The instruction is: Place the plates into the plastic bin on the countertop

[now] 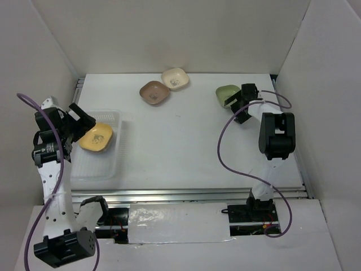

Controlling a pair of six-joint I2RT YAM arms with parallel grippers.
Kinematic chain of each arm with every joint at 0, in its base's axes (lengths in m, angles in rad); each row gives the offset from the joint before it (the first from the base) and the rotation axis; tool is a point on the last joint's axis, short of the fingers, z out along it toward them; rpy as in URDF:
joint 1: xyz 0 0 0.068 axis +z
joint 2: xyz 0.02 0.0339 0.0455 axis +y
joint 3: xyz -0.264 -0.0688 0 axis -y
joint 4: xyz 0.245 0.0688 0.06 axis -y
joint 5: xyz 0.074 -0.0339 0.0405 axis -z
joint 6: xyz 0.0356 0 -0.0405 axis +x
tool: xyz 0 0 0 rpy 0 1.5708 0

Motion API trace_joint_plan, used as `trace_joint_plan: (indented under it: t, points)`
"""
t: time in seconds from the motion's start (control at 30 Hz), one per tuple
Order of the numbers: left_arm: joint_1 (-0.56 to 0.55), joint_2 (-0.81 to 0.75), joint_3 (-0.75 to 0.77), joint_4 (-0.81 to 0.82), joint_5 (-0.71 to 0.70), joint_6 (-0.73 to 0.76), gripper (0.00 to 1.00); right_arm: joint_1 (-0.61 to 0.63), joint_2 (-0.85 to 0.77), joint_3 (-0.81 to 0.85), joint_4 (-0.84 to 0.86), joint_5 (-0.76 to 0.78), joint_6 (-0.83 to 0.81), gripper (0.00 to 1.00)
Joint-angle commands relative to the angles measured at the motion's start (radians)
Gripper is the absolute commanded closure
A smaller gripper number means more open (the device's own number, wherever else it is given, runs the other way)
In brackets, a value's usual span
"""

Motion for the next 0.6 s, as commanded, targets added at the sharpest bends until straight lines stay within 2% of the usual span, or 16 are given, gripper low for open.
trace_joint_plan:
  t: [0.0,0.2,0.3,0.4,0.43,0.5,0.53,0.57]
  points:
    - [-0.040,-0.029,0.005,0.000,0.052,0.080,0.01,-0.035,0.045,0.074,0.061,0.011,0.027,0.00]
    - [-0.076,-0.007,-0.047,0.030,0.058,0.092,0.01,-0.049,0.098,0.149,0.012,-0.010,0.042,0.01]
    - [-0.085,0.002,-0.064,0.040,0.057,0.092,0.01,-0.060,0.175,0.256,-0.119,-0.004,0.068,0.03]
    - [-0.091,0.003,-0.066,0.040,0.049,0.095,0.01,-0.065,0.232,0.344,-0.217,0.011,0.082,0.17]
    - [-0.094,0.002,-0.067,0.042,0.044,0.095,0.01,-0.065,0.239,0.367,-0.235,0.007,0.082,0.28]
    - [-0.099,0.003,-0.063,0.042,0.041,0.095,0.01,-0.066,0.267,0.387,-0.257,0.001,0.084,0.37]
    - [-0.102,0.008,-0.060,0.040,0.038,0.097,0.01,-0.066,0.276,0.396,-0.263,-0.008,0.084,0.51]
    - [-0.103,0.019,-0.052,0.039,0.038,0.098,0.01,-0.068,0.282,0.407,-0.273,-0.010,0.081,0.58]
